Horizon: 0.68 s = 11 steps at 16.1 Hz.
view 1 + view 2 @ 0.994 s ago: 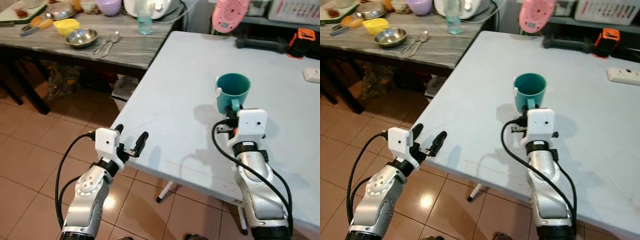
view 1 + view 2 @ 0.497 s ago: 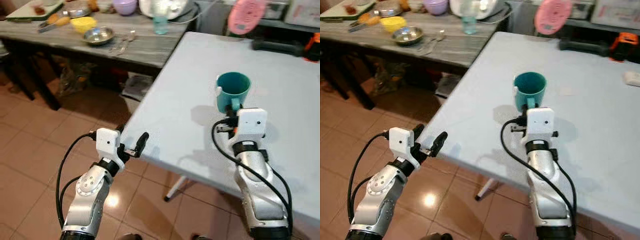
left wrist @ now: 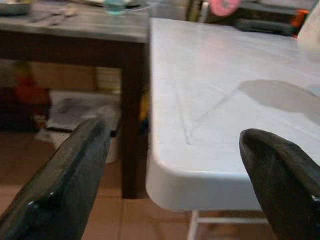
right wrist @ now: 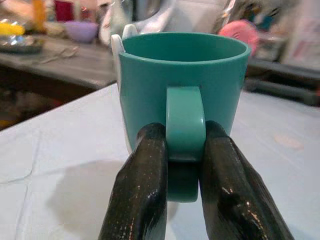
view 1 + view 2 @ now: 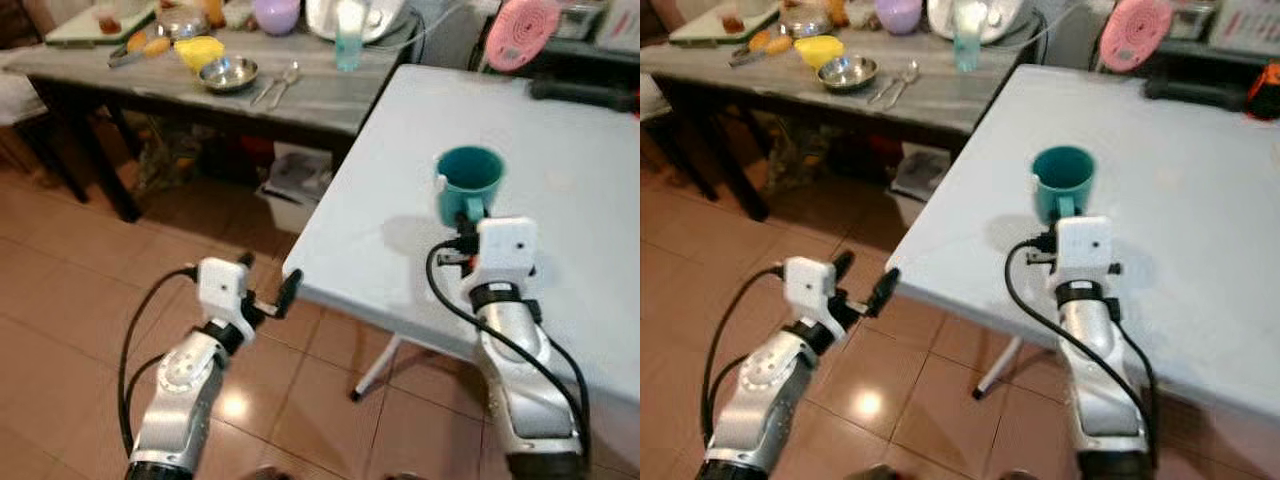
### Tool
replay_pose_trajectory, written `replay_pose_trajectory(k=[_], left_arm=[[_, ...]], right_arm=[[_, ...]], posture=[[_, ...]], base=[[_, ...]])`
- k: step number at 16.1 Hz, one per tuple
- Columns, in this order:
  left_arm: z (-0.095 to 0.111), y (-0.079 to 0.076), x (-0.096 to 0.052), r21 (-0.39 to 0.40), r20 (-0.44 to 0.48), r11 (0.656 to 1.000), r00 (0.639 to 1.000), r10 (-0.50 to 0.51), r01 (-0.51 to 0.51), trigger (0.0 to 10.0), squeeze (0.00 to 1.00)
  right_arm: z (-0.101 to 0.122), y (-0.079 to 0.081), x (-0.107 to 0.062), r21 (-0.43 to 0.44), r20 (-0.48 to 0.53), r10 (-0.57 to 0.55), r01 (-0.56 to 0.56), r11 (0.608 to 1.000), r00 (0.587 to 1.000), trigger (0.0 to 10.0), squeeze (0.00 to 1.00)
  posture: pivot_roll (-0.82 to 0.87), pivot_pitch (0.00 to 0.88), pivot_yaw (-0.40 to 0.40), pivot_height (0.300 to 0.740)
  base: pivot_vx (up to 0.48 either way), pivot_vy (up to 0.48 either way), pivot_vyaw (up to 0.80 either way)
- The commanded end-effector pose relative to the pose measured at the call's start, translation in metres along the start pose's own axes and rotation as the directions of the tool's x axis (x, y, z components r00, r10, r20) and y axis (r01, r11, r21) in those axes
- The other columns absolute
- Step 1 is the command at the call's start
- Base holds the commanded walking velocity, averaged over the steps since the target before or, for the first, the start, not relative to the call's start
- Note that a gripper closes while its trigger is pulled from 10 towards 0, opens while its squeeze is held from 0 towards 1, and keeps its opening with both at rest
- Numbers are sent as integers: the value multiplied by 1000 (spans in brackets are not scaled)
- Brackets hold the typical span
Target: Setting the table
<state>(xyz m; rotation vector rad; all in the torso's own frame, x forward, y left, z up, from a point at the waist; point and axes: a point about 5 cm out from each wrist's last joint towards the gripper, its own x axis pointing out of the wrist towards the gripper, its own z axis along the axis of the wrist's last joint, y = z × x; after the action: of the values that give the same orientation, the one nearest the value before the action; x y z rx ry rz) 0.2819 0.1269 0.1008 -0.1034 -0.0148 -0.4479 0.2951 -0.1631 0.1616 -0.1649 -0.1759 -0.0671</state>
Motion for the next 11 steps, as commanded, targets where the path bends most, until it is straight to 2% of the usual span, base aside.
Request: replay_pose_trajectory(k=[1,11], left_arm=[[1,7,-3,26,-6,1000,1000,12,-12,10000,0],[0,4,-2,30,-7,1000,1000,8,-8,10000,0]], right_arm=[[8,4,3,14,33,2,-2,1000,999,10000,0],[8,6,5,18,40,-8,7,1000,999,10000,0]], posture=[[-77,108,66,740],[-67,105,75,740]], base=[[0,409,0],[0,439,0]])
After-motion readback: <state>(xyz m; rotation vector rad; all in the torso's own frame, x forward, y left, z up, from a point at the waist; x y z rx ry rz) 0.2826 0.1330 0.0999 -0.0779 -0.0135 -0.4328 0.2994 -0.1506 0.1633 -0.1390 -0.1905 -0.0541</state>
